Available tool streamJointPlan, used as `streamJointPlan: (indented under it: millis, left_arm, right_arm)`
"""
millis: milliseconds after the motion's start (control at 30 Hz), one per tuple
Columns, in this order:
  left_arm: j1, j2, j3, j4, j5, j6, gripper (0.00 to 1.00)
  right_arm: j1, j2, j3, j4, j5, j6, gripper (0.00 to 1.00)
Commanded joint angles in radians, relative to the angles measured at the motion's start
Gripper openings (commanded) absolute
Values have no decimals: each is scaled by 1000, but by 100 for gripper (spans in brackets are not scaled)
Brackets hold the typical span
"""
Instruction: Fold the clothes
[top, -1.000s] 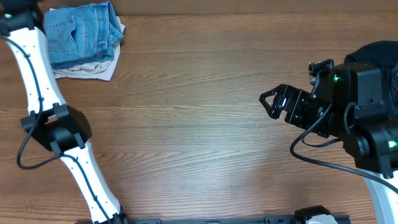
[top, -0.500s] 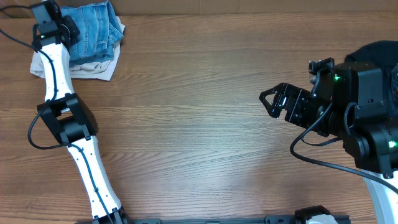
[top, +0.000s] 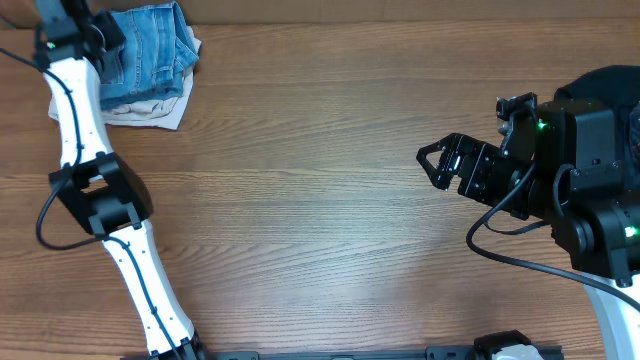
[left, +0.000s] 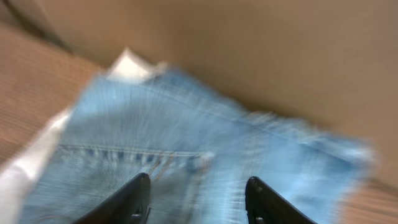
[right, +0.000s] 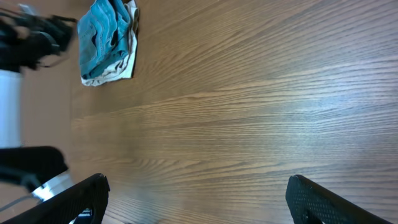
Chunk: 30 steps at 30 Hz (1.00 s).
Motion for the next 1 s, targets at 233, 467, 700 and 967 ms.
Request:
streamJointPlan:
  millis: [233,467,700,967]
  left_arm:
    - [2,-237,6,-337,-64,-21,4]
    - [15,-161,4,-531,-255,-118,4]
    - [68,-18,4,-581,-276,-133,4]
    - [140,65,4,-603,-259,-185,18]
  right_arm:
    - [-7,0,3,-8,-26,-8,95]
    - [-7,0,3,-11,-26,-26,95]
    - [-7,0,3,-19,-26,-30,95]
    - [-8,0,3,-23,-26,-30,95]
